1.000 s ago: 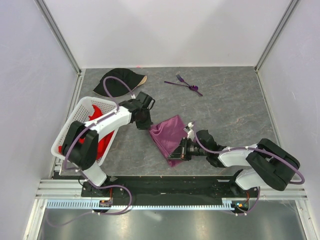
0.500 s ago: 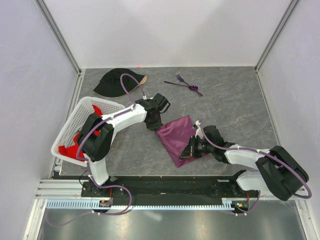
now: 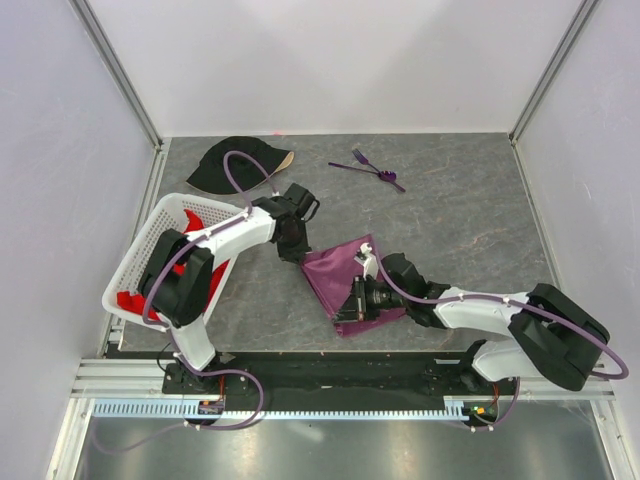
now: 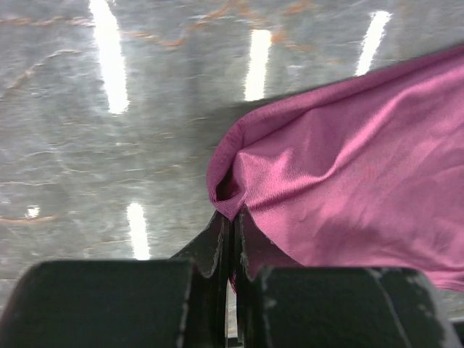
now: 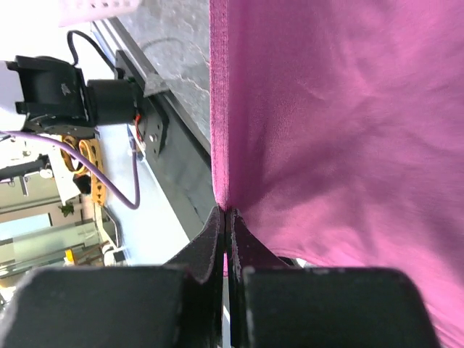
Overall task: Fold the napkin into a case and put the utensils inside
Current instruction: Pick up the lower triangle-folded napkin from the center of the board.
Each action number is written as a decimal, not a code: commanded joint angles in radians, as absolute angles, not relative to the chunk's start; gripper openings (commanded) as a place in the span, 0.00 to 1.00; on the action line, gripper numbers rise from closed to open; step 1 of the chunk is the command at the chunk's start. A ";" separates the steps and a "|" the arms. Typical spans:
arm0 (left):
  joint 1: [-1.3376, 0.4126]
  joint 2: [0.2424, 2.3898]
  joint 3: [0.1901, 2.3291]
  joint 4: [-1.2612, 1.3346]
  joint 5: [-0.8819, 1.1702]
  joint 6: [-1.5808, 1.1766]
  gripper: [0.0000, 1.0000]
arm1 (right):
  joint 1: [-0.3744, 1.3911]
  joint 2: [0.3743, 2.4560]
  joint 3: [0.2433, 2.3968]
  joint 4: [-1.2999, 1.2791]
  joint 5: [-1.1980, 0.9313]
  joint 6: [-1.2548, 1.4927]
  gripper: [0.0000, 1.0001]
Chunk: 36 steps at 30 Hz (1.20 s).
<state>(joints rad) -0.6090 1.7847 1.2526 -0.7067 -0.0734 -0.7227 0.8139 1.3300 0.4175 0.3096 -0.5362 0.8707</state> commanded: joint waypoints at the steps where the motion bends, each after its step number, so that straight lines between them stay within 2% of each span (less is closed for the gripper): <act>1: -0.522 1.733 1.220 -0.563 -0.048 -0.594 0.02 | 0.853 1.367 0.428 0.319 -0.581 0.916 0.00; 2: -0.523 1.736 1.220 -0.552 -0.014 -0.585 0.02 | 0.853 1.385 0.431 0.325 -0.572 0.911 0.00; 5: -0.522 1.718 1.210 -0.555 -0.003 -0.583 0.17 | 0.853 1.419 0.428 0.357 -0.571 0.919 0.00; 6: -0.522 1.709 1.209 -0.564 -0.008 -0.586 0.25 | 0.853 1.423 0.426 0.360 -0.571 0.922 0.00; 9: -0.522 1.652 1.209 -0.587 -0.014 -0.580 0.38 | 0.853 1.427 0.425 0.370 -0.568 0.928 0.00; 13: -0.523 1.614 1.256 -0.635 -0.005 -0.578 0.39 | 0.856 1.420 0.431 0.353 -0.563 0.923 0.00; 16: -0.534 1.635 1.298 -0.627 0.061 -0.591 0.29 | 0.856 1.425 0.431 0.353 -0.561 0.925 0.00; 17: -0.551 1.649 1.313 -0.627 0.081 -0.586 0.20 | 0.856 1.425 0.434 0.353 -0.560 0.925 0.00; 20: -0.586 1.729 1.386 -0.627 0.141 -0.569 0.09 | 0.857 1.424 0.437 0.353 -0.558 0.928 0.00; 30: -0.614 1.950 1.413 -0.630 0.195 -0.568 0.02 | 0.856 1.374 0.443 0.314 -0.543 0.925 0.00; 36: -0.615 2.011 1.414 -0.652 0.140 -0.546 0.02 | 0.853 1.373 0.446 0.310 -0.543 0.923 0.00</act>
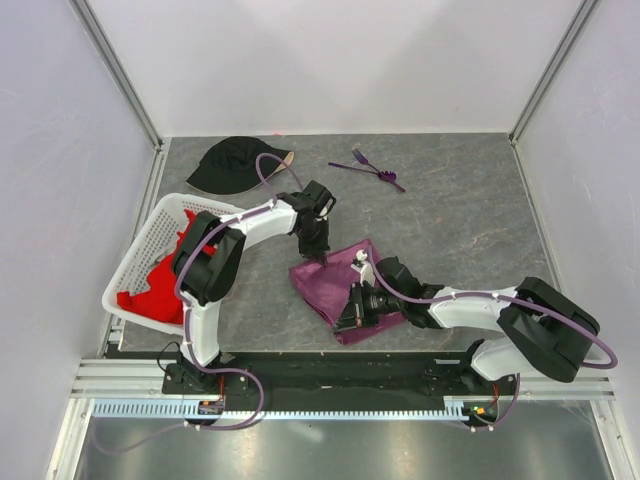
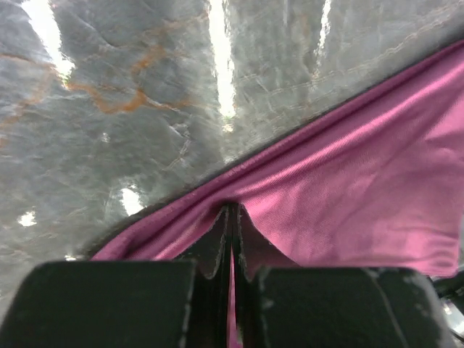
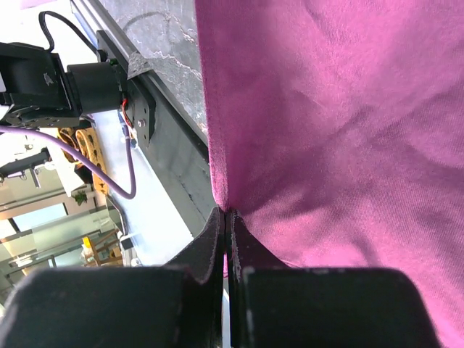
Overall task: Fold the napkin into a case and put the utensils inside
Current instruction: Pick up the lower triangle-folded napkin from the center of the board.
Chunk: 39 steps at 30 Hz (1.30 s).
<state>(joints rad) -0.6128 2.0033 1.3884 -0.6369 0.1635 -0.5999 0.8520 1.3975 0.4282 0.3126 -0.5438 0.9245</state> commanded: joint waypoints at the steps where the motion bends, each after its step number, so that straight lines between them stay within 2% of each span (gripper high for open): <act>1: -0.615 2.010 1.420 -0.660 0.124 -0.543 0.02 | 0.853 1.370 0.446 0.310 -0.542 0.925 0.00; 4: -0.614 1.965 1.471 -0.707 0.033 -0.532 0.06 | 0.850 1.367 0.449 0.310 -0.546 0.923 0.00; 5: -0.614 1.942 1.476 -0.707 0.017 -0.535 0.19 | 0.847 1.365 0.449 0.308 -0.548 0.923 0.00; 8: -0.614 1.849 1.462 -0.710 -0.031 -0.554 0.40 | 0.836 1.353 0.449 0.307 -0.558 0.928 0.00; 11: -0.611 1.792 1.422 -0.733 -0.043 -0.578 0.47 | 0.821 1.330 0.449 0.301 -0.568 0.933 0.00; 23: -0.561 1.559 1.085 -0.678 -0.052 -0.768 0.59 | 0.736 1.255 0.417 0.287 -0.623 0.942 0.00; 31: -0.558 1.485 0.899 -0.497 -0.020 -0.861 0.59 | 0.732 1.250 0.402 0.295 -0.635 0.940 0.00; 39: -0.560 1.534 0.861 -0.397 0.025 -0.902 0.58 | 0.730 1.243 0.396 0.284 -0.634 0.931 0.00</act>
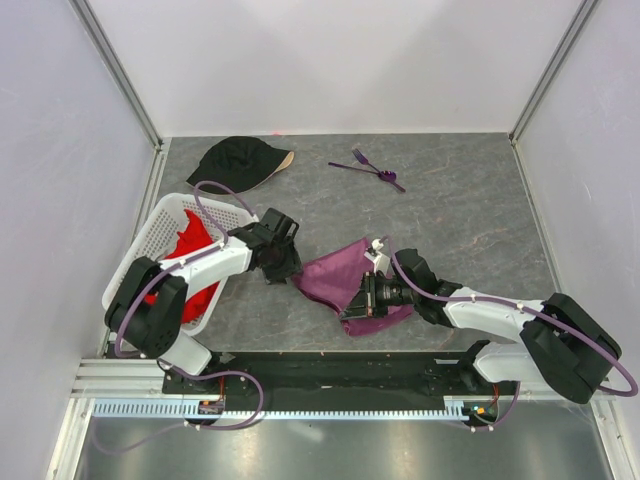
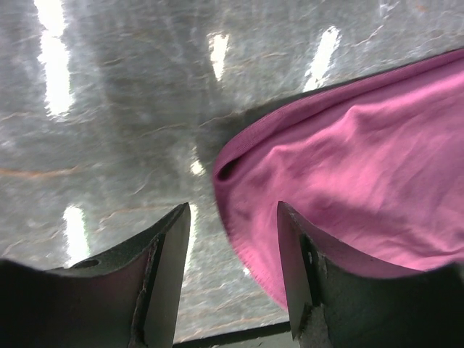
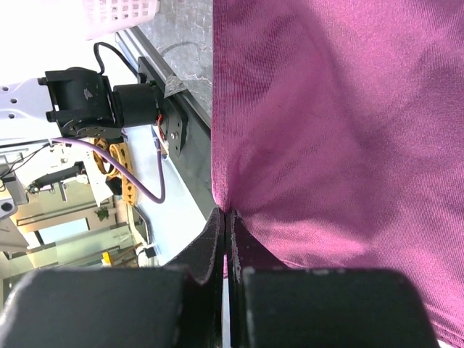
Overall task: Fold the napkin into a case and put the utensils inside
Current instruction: Pick up the lower triangle-folded napkin from the center of the board, then smooth out the upper triangle-folded napkin at the center of the board.
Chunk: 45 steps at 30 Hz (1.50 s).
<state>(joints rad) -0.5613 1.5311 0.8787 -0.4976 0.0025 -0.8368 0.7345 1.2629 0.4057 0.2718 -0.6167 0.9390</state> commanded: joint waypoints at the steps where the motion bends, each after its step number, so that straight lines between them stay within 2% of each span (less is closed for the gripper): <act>1: -0.560 1.526 0.853 -0.384 0.025 -0.903 0.58 | 0.730 1.241 0.396 0.282 -0.634 0.931 0.00; 6: -0.560 1.563 0.871 -0.371 0.037 -0.908 0.56 | 0.729 1.244 0.397 0.285 -0.634 0.933 0.00; 9: -0.560 1.583 0.865 -0.353 0.022 -0.910 0.51 | 0.729 1.250 0.402 0.284 -0.634 0.930 0.00; 11: -0.560 1.591 0.864 -0.351 0.008 -0.904 0.38 | 0.729 1.255 0.403 0.284 -0.634 0.925 0.00; 12: -0.558 1.591 0.870 -0.351 0.005 -0.893 0.29 | 0.729 1.259 0.405 0.284 -0.638 0.922 0.00; 14: -0.552 1.585 0.879 -0.370 -0.024 -0.882 0.19 | 0.732 1.275 0.410 0.282 -0.647 0.908 0.00; 15: -0.546 1.579 0.896 -0.383 -0.038 -0.868 0.09 | 0.735 1.281 0.413 0.275 -0.656 0.897 0.00; 17: -0.534 1.563 0.916 -0.426 -0.060 -0.850 0.02 | 0.742 1.284 0.417 0.258 -0.661 0.878 0.00; 22: -0.511 1.496 0.980 -0.584 -0.136 -0.743 0.02 | 0.836 1.310 0.417 0.264 -0.663 0.862 0.00; 30: -0.531 1.502 1.028 -0.667 -0.159 -0.781 0.02 | 0.888 1.433 0.385 0.526 -0.759 0.951 0.00; 35: -0.598 1.601 1.188 -0.733 -0.290 -0.842 0.02 | 0.813 1.436 0.305 0.650 -0.822 1.005 0.00; 38: -0.641 1.711 1.294 -0.773 -0.325 -0.888 0.02 | 0.740 1.430 0.262 0.660 -0.854 0.999 0.00; 45: -0.687 1.859 1.428 -0.819 -0.357 -0.985 0.02 | 0.703 1.471 0.209 0.634 -0.854 0.934 0.00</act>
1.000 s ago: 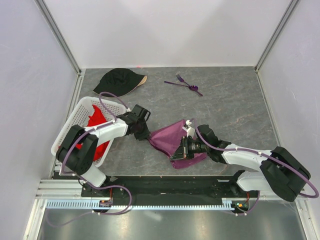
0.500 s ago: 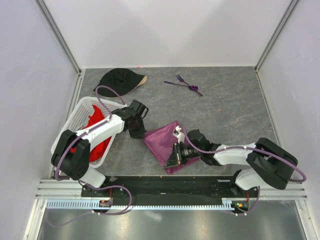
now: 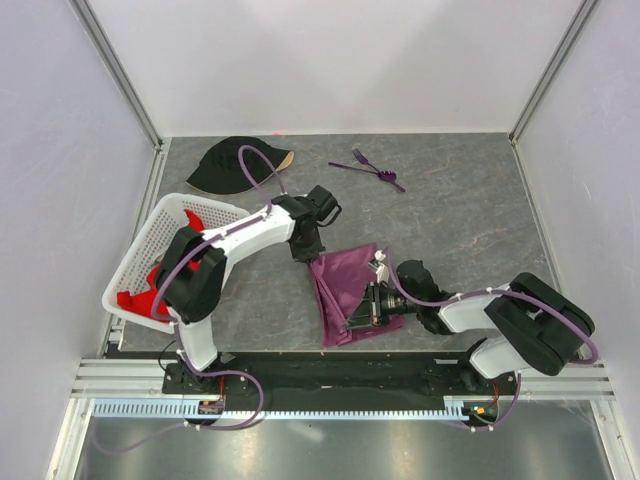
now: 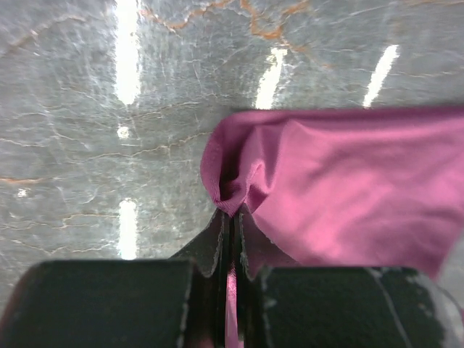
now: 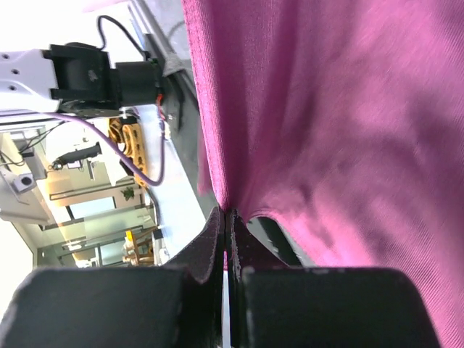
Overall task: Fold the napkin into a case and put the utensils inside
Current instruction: Smooth out the upper triangle-folded napkin at the center of the board.
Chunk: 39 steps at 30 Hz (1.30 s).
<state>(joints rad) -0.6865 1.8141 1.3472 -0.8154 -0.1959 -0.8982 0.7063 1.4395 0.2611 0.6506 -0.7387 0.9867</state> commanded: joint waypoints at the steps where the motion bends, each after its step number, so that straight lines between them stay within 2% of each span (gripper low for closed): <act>1: -0.695 1.867 1.439 -0.819 -0.360 -0.992 0.02 | 0.700 1.479 0.198 0.632 -0.853 0.927 0.00; 8: -0.742 1.885 1.503 -0.821 -0.403 -1.017 0.02 | 0.681 1.516 0.196 0.588 -0.842 0.868 0.00; 15: -0.761 1.894 1.509 -0.819 -0.376 -0.983 0.02 | 0.681 1.428 0.360 0.266 -0.756 0.706 0.00; 20: -0.765 1.896 1.500 -0.813 -0.351 -0.968 0.02 | 0.680 1.416 0.445 0.186 -0.738 0.663 0.15; 21: -0.765 1.894 1.499 -0.805 -0.342 -0.950 0.02 | 0.678 1.416 0.463 0.173 -0.735 0.664 0.27; 23: -0.764 1.891 1.494 -0.772 -0.304 -0.876 0.02 | 0.672 1.405 0.479 0.155 -0.721 0.660 0.37; 24: -0.764 1.888 1.493 -0.770 -0.299 -0.842 0.02 | 0.666 1.401 0.491 0.132 -0.701 0.658 0.46; 26: -0.758 1.875 1.479 -0.753 -0.282 -0.804 0.02 | 0.646 1.385 0.497 0.115 -0.693 0.653 0.53; 27: -0.755 1.868 1.476 -0.753 -0.278 -0.773 0.03 | 0.640 1.381 0.502 0.100 -0.683 0.652 0.61; 28: -0.744 1.864 1.467 -0.753 -0.272 -0.759 0.10 | 0.626 1.375 0.503 0.089 -0.670 0.649 0.67; 30: -0.727 1.859 1.460 -0.750 -0.232 -0.704 0.14 | 0.603 1.358 0.505 0.071 -0.667 0.643 0.78; 32: -0.703 1.839 1.445 -0.738 -0.206 -0.665 0.25 | 0.592 1.339 0.503 0.054 -0.663 0.637 0.82; 33: -0.687 1.832 1.431 -0.739 -0.201 -0.652 0.34 | 0.585 1.333 0.503 0.048 -0.651 0.635 0.84; 34: -0.680 1.824 1.425 -0.739 -0.198 -0.640 0.38 | 0.580 1.327 0.505 0.040 -0.643 0.632 0.84; 35: -0.670 1.816 1.419 -0.741 -0.192 -0.606 0.39 | 0.578 1.328 0.505 0.026 -0.635 0.624 0.84; 37: -0.647 1.786 1.411 -0.747 -0.189 -0.580 0.47 | 0.575 1.344 0.505 0.014 -0.608 0.620 0.84; 39: -0.632 1.749 1.416 -0.767 -0.192 -0.542 0.49 | 0.572 1.354 0.505 0.008 -0.586 0.623 0.80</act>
<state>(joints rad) -0.6613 1.8652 1.4139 -0.7681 -0.2024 -0.6701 0.5781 1.3502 0.4744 0.0425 -0.6434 0.6468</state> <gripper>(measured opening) 0.473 0.823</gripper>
